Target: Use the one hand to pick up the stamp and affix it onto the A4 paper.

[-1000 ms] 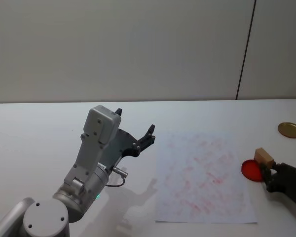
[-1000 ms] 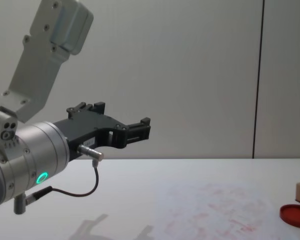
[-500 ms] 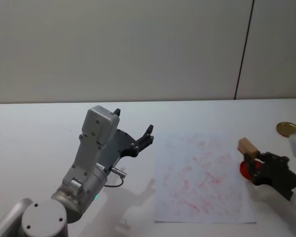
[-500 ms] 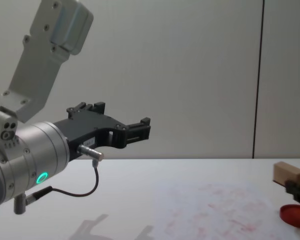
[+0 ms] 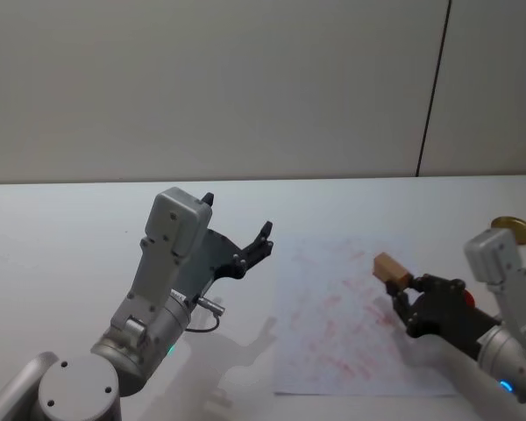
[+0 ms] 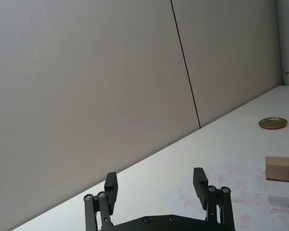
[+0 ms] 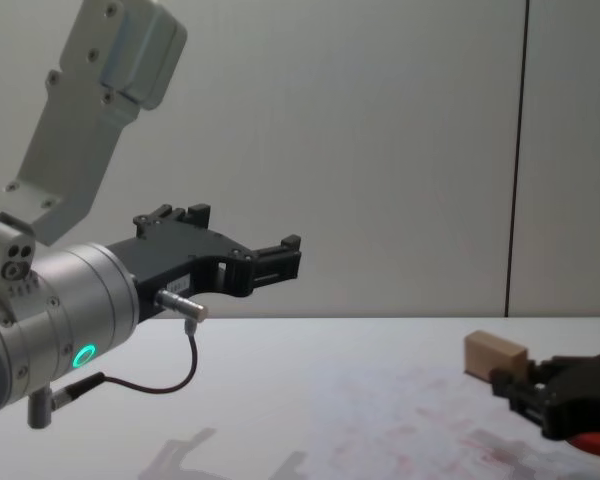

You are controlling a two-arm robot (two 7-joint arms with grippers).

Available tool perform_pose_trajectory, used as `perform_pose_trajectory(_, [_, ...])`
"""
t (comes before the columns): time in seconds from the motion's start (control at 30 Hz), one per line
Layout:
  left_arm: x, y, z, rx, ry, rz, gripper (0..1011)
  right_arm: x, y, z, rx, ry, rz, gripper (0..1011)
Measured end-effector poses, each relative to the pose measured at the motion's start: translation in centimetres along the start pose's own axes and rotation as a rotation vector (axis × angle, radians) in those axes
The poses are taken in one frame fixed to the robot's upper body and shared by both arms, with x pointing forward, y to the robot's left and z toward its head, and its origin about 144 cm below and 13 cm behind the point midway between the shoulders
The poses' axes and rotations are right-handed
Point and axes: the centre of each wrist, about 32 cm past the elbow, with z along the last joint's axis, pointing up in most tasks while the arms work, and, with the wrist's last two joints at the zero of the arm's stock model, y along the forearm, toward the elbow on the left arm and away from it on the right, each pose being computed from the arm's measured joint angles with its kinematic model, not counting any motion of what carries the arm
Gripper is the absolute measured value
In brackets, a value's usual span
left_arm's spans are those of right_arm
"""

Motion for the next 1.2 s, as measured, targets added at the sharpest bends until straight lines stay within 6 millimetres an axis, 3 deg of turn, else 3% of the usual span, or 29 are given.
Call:
perform_pose_trajectory(0.6, [0.0, 0.0, 0.0, 0.000, 0.000, 0.000, 993, -1.3, 1.3, -0.9, -0.097, 0.001, 0.108, 217])
perform_pose_trajectory(1.2, [0.0, 0.0, 0.0, 0.000, 0.000, 0.000, 993, -1.0, 1.8, -1.1, -0.152, -0.009, 0.142, 217])
